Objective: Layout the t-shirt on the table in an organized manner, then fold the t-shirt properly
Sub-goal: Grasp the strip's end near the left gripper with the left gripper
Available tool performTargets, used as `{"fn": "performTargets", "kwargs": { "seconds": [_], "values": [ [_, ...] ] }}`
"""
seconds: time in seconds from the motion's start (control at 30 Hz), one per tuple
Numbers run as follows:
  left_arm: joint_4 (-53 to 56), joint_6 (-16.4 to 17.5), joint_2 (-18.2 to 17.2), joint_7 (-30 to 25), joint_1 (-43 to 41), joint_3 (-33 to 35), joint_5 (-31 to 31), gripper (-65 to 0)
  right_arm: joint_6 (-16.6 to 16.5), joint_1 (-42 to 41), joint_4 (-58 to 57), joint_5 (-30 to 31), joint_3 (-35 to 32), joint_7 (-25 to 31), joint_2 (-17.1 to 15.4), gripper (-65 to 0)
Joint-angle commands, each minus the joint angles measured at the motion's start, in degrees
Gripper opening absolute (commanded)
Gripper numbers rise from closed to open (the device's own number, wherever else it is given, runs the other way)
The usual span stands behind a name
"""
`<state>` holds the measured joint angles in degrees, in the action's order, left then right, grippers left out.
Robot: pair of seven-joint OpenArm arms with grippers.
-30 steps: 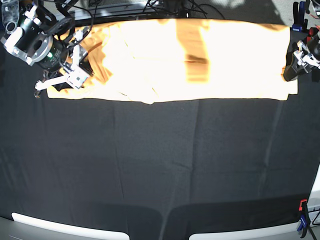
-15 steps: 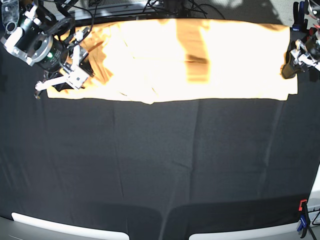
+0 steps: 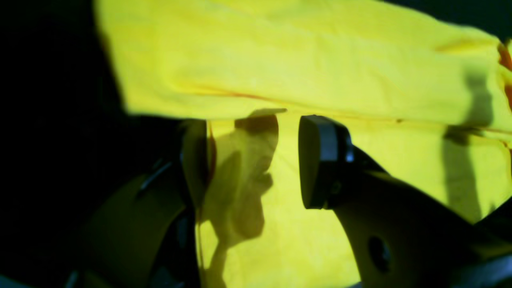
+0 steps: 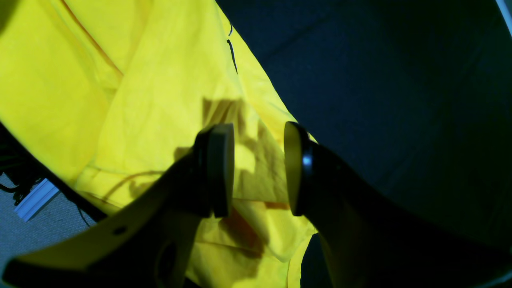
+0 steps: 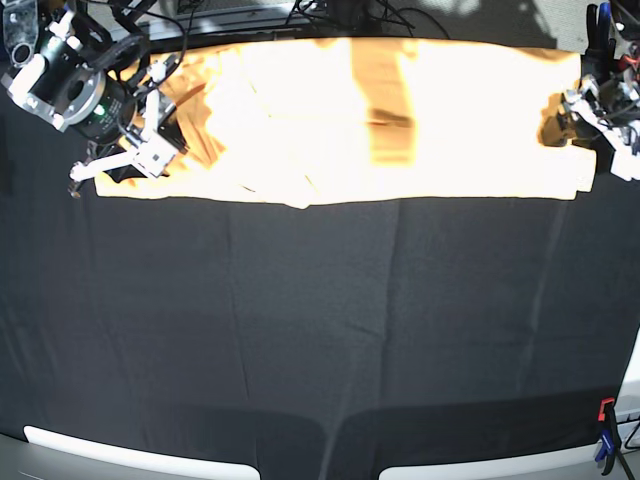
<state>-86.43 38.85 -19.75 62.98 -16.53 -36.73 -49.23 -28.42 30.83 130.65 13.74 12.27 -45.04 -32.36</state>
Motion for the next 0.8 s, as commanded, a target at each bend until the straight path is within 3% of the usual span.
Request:
{"fn": "performTargets", "kwargs": {
  "seconds": [0.0,0.1,0.33,0.5,0.6,0.77],
  "values": [
    [-0.9,-0.4,-0.8,-1.4,0.2,-0.3,-1.2,-33.0,0.4,-0.1,0.9,0.6,0.5,1.1,-0.6,-44.4],
    [0.0,-2.5,-0.3,-3.5,0.2,-0.3,-1.0,-33.0,0.4,0.0,0.9,0.6,0.5,1.0,-0.6,-44.5],
    [5.6,-3.8,-0.2,-5.6,0.2,-0.3,-0.6,-33.0,0.4,0.0,0.9,0.6,0.5,0.8,-0.7,-44.4],
    [6.8,-1.9,0.2,-4.3,-2.1,-0.3,-11.6,-33.0,0.4,-0.1,0.9,0.7,0.5,0.9,-0.6,-44.5],
    [6.8,-1.7,1.2,-3.9,-2.6,-0.3,-12.7,-33.1,0.4,0.0,0.9,0.7,0.5,1.1,-0.7,-44.5],
    [6.8,-1.7,2.9,-7.2,-2.4,-0.3,-12.8,-41.5,0.4,0.0,0.9,0.7,0.5,1.0,-0.6,-44.5]
  ]
}}
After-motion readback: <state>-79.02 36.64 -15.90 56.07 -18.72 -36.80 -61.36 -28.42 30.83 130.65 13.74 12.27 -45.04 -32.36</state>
